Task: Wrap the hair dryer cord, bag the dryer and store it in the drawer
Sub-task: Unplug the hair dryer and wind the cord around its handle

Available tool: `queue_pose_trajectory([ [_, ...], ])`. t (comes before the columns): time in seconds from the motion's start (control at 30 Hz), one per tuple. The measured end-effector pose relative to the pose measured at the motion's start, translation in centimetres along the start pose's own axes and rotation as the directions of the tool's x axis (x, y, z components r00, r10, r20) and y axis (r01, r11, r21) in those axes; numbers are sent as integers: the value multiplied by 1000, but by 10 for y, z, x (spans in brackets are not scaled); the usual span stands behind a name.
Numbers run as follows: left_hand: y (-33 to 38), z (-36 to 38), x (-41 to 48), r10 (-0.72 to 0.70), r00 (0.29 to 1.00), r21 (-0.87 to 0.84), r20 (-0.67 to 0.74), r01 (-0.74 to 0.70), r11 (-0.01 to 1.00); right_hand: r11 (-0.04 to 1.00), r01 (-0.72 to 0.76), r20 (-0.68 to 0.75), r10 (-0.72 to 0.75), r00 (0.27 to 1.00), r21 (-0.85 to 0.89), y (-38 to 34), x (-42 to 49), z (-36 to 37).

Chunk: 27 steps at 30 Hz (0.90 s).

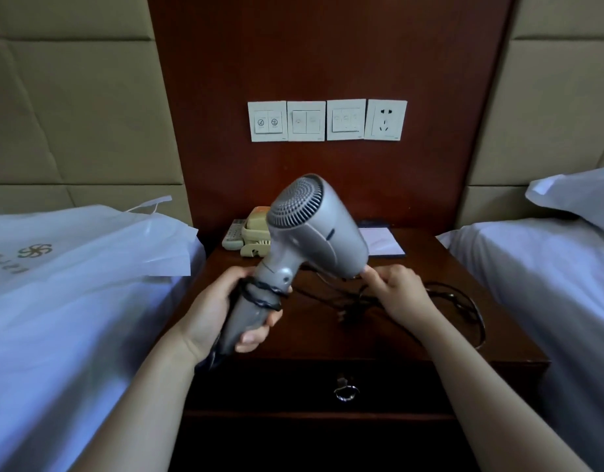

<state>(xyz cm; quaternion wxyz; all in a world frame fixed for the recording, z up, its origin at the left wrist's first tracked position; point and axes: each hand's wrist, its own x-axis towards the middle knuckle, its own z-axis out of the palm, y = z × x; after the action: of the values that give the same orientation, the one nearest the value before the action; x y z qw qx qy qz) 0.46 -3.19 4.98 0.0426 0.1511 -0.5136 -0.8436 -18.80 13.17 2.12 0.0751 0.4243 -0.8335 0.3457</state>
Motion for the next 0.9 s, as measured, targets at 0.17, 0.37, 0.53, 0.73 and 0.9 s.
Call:
queue_pose_trajectory([
  [0.17,5,3,-3,201,966,97,-162,-188,977,994,77,3,-77,997,-83,-12,-3,2],
  [0.37,-1,-31,5,209,923,3,-323,-220,975,941,260,-10,-268,963,-216,-27,-7,1],
  [0.53,4,-26,14,200,894,-148,-400,-279,949,885,383,-30,-405,914,-265,-44,-10,2],
  [0.73,3,-27,16,191,823,-280,-535,-386,879,825,508,31,-517,855,-247,-67,-12,-6],
  [0.9,-3,-28,21,246,696,1,-675,-332,943,802,540,1,-558,830,-256,-81,-16,-13],
])
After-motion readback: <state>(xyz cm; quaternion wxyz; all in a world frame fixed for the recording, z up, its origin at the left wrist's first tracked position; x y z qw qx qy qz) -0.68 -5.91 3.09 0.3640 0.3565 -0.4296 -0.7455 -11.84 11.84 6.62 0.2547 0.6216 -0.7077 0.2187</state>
